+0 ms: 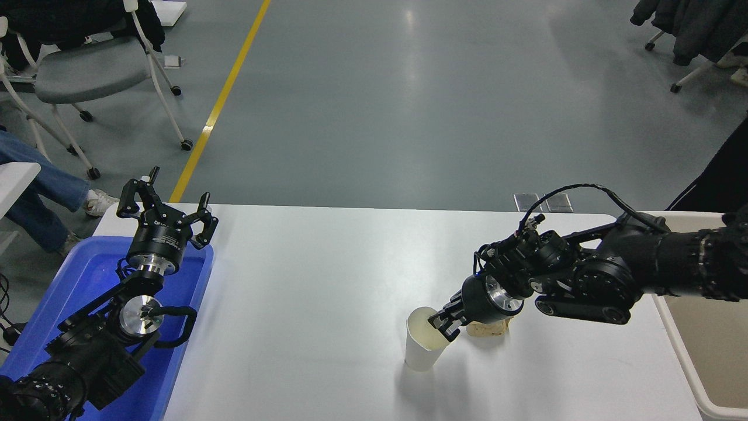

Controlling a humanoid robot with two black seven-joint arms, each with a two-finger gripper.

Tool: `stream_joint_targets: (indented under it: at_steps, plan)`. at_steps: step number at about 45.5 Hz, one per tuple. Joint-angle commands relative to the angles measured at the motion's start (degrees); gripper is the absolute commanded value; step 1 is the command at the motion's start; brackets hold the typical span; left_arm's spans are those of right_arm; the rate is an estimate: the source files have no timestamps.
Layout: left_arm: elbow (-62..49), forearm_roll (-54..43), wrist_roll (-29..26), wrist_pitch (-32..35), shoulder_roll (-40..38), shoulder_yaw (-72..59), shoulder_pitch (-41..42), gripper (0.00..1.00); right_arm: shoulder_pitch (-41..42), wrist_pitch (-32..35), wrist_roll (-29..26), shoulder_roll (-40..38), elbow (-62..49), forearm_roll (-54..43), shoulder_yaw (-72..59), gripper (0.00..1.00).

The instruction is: Dispose of the paper cup in the dustbin

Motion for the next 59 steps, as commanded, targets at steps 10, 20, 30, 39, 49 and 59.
stream_joint_targets:
  at_steps: [10,20,30,39,49,59]
  plan:
    - [0.0,0.0,0.0,-0.02,0.0,0.0,0.0,1.0,18.15,4.4,1.74,-5.76,9.0,7.84,-2.5,0.0]
    - [0.0,0.0,0.0,0.07,0.0,0.0,0.0,1.0,28.35,8.27,1.74,-9.98,12.6,8.98,-3.12,0.0]
    - [0.0,0.0,0.0,-0.02,0.0,0.0,0.0,1.0,35.65,12.4,1.74,-14.73,15.76,9.16,-1.98,0.0]
    - [0.0,0.0,0.0,0.07,0.0,0.0,0.0,1.0,38.81,14.77,1.74,-18.16,17.61,9.07,-1.89,0.0]
    - [0.0,0.0,0.0,-0.02,0.0,0.0,0.0,1.0,38.91,14.95,1.48,-19.92,17.61,9.07,-2.24,0.0]
    - [0.0,0.0,0.0,-0.02,0.0,0.0,0.0,1.0,37.15,14.43,1.39,-23.78,15.42,8.55,-4.17,0.0]
